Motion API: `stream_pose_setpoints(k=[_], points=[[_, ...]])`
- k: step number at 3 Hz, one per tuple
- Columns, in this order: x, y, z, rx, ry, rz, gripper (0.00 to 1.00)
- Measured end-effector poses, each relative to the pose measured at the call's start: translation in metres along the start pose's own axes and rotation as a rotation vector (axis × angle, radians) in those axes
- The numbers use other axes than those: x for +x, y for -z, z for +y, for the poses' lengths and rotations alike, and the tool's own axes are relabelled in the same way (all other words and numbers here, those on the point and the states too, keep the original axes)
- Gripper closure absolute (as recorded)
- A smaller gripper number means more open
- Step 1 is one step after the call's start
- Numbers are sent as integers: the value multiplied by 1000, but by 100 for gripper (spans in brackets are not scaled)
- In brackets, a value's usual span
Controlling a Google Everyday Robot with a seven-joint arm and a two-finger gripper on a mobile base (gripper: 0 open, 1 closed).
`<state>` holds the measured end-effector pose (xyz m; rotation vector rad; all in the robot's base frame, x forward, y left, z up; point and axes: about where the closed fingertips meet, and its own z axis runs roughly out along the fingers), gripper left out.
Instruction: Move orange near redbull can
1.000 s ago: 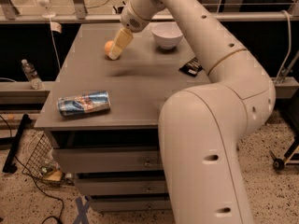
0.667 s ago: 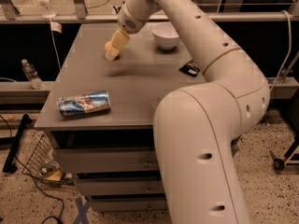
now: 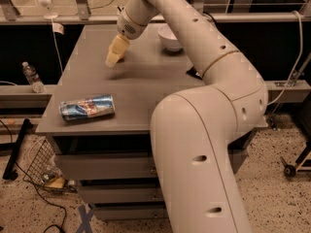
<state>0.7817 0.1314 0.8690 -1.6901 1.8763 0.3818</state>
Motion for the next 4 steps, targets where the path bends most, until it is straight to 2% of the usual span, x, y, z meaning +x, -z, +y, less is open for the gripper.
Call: stream_pose_setpoints(k=[1, 2, 4], points=[[3, -9, 3, -22, -7, 19, 0], [10, -14, 3, -35, -22, 37, 14], [11, -22, 6, -59, -29, 44, 61]])
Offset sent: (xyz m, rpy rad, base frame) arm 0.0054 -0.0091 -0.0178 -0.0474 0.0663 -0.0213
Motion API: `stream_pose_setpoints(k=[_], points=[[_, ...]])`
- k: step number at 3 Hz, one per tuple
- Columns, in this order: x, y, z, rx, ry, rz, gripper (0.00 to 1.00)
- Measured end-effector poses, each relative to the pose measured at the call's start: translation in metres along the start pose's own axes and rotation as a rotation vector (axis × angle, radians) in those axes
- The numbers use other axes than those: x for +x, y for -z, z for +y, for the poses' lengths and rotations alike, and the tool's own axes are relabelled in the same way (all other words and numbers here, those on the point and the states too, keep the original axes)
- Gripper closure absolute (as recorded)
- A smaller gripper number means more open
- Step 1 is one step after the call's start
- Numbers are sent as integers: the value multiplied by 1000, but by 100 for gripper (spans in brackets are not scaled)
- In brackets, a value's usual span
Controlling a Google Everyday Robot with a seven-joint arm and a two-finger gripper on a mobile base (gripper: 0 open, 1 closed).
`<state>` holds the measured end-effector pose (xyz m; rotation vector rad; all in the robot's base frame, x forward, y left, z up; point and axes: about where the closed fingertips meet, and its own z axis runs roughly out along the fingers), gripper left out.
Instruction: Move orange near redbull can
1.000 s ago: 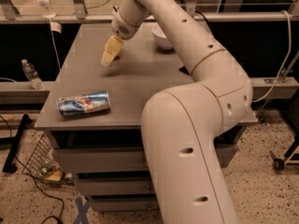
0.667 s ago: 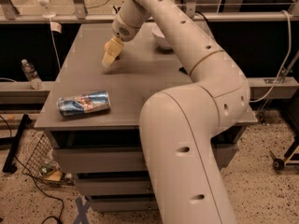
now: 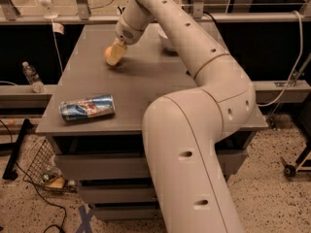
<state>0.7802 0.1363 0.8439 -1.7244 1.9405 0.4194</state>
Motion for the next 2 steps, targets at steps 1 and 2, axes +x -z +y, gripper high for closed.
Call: stream_pose_setpoints(k=[1, 2], points=[[-4, 14, -3, 10, 22, -44, 84], [9, 57, 7, 11, 155, -77, 100]])
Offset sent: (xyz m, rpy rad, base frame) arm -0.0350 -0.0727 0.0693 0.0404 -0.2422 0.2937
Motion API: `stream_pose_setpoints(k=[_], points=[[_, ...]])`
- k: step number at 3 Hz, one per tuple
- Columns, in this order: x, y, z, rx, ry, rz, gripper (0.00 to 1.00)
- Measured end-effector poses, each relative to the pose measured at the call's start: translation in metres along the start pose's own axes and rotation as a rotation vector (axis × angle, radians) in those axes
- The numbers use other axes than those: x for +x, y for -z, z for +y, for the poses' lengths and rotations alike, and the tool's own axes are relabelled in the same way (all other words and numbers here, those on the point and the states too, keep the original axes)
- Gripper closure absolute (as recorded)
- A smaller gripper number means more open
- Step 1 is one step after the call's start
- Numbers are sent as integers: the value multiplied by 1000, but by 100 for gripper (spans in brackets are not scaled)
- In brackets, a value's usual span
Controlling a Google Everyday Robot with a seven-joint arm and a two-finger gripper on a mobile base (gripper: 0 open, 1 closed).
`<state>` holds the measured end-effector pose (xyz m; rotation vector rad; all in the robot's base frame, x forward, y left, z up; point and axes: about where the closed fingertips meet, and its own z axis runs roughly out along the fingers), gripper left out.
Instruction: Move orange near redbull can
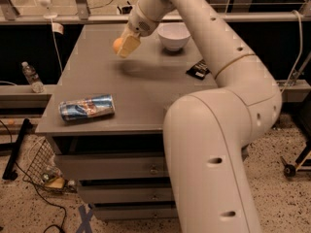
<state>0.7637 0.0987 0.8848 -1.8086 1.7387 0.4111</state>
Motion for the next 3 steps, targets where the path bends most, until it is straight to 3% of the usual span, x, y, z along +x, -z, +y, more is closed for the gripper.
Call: stream_pose_setpoints(k=[1, 2, 3], points=[[9, 29, 12, -7, 133, -14, 100], [17, 55, 51, -100, 347, -46, 100], [16, 60, 72, -154, 489, -62, 100]])
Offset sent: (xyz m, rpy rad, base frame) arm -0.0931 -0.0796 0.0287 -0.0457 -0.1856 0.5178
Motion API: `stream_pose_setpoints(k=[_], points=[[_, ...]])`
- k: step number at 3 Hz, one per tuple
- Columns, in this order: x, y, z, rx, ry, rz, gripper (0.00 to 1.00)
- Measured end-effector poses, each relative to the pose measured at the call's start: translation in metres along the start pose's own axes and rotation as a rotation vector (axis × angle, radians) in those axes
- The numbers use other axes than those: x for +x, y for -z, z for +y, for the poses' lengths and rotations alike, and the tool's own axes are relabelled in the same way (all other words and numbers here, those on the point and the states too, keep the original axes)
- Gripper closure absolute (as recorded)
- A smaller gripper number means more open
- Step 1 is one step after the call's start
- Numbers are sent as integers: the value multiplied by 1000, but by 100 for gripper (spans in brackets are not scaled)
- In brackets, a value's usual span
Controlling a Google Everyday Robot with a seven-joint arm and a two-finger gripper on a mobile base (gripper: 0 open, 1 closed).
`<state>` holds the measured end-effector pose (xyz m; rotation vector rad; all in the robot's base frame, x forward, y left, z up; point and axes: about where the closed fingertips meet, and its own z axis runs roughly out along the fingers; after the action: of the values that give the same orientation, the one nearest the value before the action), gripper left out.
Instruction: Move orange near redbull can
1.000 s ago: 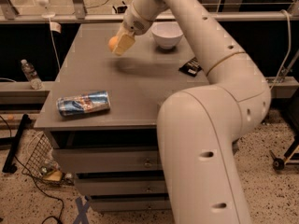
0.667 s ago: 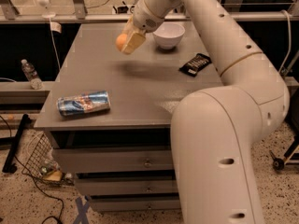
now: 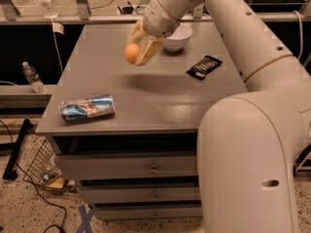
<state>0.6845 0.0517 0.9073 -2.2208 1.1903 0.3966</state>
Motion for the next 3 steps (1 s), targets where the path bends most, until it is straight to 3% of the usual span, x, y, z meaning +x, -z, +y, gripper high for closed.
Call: stream_pose_setpoints(k=[1, 3], points=[[-2, -5, -1, -7, 14, 4, 100], [-42, -51, 16, -199, 237, 88, 100]])
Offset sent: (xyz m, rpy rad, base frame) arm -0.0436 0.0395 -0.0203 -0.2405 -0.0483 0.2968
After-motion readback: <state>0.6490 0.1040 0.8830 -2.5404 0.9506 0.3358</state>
